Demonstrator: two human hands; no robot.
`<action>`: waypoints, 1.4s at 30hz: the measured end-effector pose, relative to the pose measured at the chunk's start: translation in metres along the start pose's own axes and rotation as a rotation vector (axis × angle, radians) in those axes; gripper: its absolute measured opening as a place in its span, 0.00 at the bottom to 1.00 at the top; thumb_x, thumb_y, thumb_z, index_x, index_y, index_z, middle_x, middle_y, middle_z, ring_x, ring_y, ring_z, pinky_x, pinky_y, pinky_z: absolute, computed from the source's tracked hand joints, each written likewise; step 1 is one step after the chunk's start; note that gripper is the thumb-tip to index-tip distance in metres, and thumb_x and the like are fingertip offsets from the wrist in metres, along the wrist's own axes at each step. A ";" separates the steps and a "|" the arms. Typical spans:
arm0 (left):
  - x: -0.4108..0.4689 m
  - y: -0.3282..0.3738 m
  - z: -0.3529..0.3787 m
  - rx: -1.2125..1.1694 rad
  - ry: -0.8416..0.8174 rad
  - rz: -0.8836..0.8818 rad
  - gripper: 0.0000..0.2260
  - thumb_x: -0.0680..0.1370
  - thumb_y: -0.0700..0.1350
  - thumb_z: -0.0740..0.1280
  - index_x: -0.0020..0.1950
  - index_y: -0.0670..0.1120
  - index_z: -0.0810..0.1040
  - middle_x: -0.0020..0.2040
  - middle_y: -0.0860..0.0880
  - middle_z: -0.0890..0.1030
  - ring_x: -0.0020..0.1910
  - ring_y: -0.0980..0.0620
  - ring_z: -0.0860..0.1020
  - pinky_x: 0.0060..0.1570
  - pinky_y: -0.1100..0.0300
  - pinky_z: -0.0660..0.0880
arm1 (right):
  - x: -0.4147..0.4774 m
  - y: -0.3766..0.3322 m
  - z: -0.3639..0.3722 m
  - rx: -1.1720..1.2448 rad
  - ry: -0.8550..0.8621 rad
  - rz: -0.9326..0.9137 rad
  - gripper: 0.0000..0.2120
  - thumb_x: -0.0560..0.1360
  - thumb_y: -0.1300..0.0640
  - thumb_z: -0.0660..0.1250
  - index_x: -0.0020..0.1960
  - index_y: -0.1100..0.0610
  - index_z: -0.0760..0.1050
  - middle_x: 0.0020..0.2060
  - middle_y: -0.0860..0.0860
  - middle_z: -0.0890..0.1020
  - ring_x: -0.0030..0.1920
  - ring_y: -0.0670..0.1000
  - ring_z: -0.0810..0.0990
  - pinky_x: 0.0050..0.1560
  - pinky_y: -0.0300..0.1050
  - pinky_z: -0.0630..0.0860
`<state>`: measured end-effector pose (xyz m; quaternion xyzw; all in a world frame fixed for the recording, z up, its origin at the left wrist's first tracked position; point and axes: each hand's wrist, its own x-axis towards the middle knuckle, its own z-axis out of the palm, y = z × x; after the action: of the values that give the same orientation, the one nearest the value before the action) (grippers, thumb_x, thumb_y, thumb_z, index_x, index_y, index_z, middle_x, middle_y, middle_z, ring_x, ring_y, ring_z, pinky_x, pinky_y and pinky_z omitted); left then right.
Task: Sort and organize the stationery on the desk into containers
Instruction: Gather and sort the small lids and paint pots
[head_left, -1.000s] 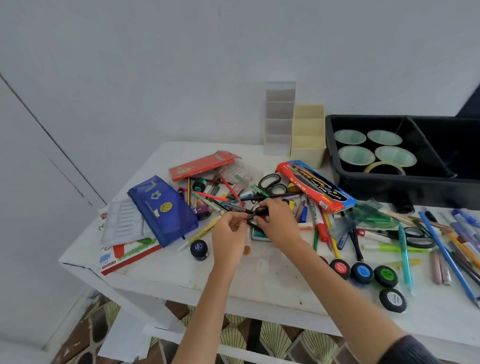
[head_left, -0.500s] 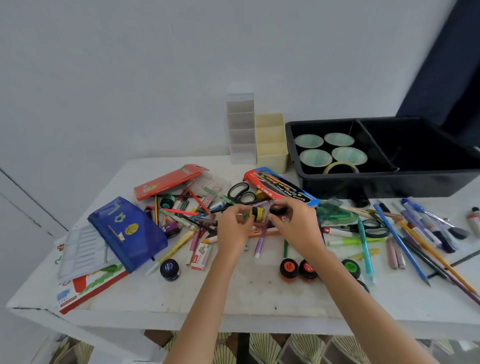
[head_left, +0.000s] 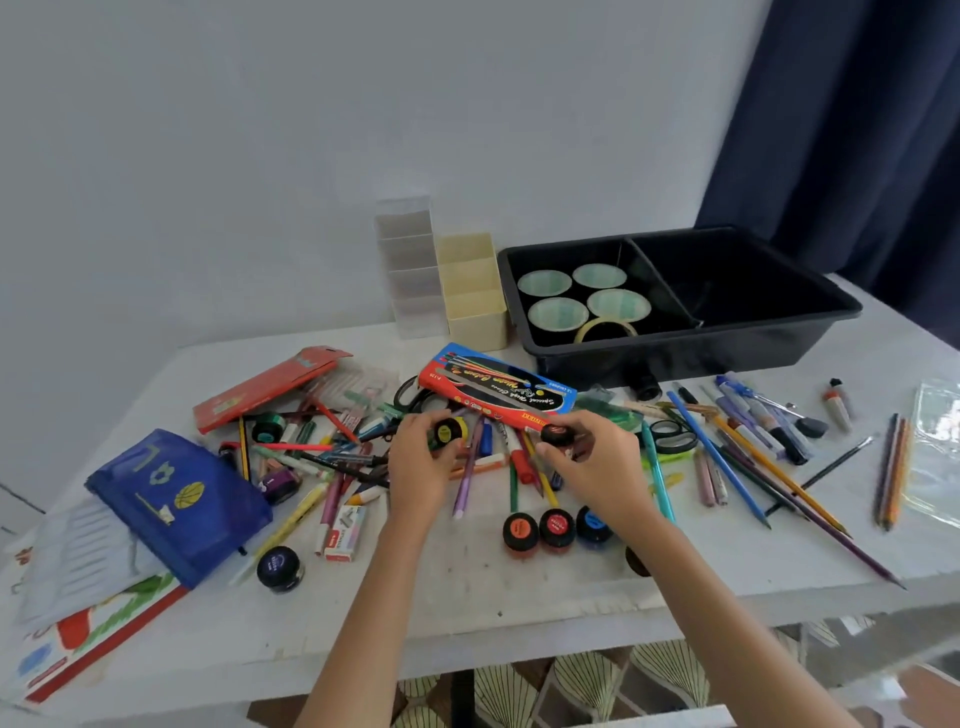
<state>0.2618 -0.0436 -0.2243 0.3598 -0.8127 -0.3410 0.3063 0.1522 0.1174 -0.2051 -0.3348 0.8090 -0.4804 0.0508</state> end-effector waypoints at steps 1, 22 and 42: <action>-0.004 0.004 -0.002 -0.025 0.021 0.018 0.16 0.73 0.37 0.70 0.60 0.44 0.77 0.54 0.50 0.74 0.55 0.51 0.75 0.51 0.67 0.72 | -0.002 -0.001 -0.001 0.005 -0.001 0.011 0.11 0.70 0.57 0.74 0.51 0.51 0.79 0.43 0.44 0.80 0.44 0.43 0.78 0.45 0.35 0.74; -0.127 0.062 0.009 -0.298 -0.152 0.007 0.19 0.71 0.41 0.74 0.60 0.46 0.77 0.52 0.49 0.79 0.46 0.60 0.78 0.41 0.72 0.75 | -0.088 0.017 -0.046 0.073 0.043 0.050 0.16 0.69 0.61 0.74 0.56 0.55 0.78 0.47 0.49 0.79 0.46 0.44 0.78 0.43 0.23 0.71; -0.148 0.059 0.021 -0.025 -0.175 0.083 0.15 0.72 0.41 0.73 0.59 0.42 0.80 0.53 0.47 0.78 0.51 0.53 0.77 0.52 0.64 0.73 | -0.099 0.016 -0.051 -0.568 -0.146 -0.192 0.21 0.74 0.50 0.68 0.67 0.50 0.72 0.55 0.49 0.80 0.57 0.52 0.68 0.56 0.46 0.59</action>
<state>0.3052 0.1107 -0.2282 0.2906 -0.8463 -0.3681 0.2526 0.1998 0.2189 -0.2147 -0.4442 0.8697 -0.2125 -0.0325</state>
